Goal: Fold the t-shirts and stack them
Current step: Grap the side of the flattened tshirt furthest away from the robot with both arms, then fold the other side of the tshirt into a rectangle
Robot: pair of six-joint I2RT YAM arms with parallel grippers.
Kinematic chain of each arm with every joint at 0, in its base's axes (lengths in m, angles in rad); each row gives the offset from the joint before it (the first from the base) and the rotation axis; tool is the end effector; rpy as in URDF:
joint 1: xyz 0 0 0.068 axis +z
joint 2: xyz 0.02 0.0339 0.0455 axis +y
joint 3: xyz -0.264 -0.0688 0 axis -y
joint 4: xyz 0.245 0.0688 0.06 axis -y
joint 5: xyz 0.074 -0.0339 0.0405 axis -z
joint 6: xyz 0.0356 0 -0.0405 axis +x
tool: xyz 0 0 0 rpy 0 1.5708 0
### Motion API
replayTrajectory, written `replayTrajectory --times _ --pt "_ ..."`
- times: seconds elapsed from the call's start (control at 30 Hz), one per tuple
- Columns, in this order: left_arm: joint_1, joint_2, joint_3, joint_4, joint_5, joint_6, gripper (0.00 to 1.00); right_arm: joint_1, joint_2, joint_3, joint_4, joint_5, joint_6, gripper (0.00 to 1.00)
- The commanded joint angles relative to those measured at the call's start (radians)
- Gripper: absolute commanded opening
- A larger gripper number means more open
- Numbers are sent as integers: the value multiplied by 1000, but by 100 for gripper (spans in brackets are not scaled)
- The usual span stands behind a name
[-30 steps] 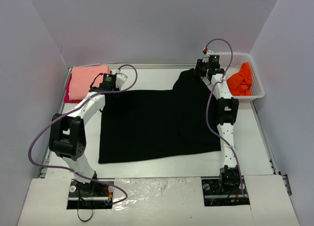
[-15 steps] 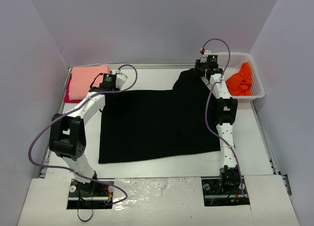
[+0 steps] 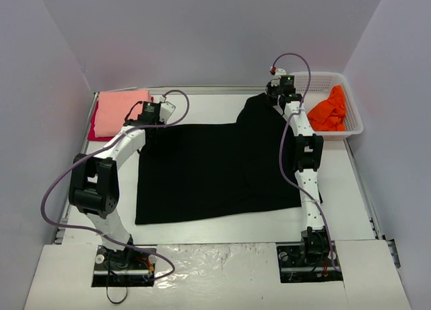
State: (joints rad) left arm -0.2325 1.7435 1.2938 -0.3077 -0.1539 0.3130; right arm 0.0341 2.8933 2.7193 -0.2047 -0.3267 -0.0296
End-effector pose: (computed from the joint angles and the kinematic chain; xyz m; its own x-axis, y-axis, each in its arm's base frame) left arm 0.3821 -0.0849 0.2461 -0.5993 0.4546 -0.6589 0.3194 0.8905 0.3239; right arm 0.6269 0.0328 0.1552 -0.3596 -0.0403 -0.9322 -0.3411 0.9356 0.0911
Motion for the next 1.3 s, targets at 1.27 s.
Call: replayTrajectory --times 1.27 --pt "22 -243 -40 -116 243 55 2 -108 -874 -705 -220 -161 -154 0"
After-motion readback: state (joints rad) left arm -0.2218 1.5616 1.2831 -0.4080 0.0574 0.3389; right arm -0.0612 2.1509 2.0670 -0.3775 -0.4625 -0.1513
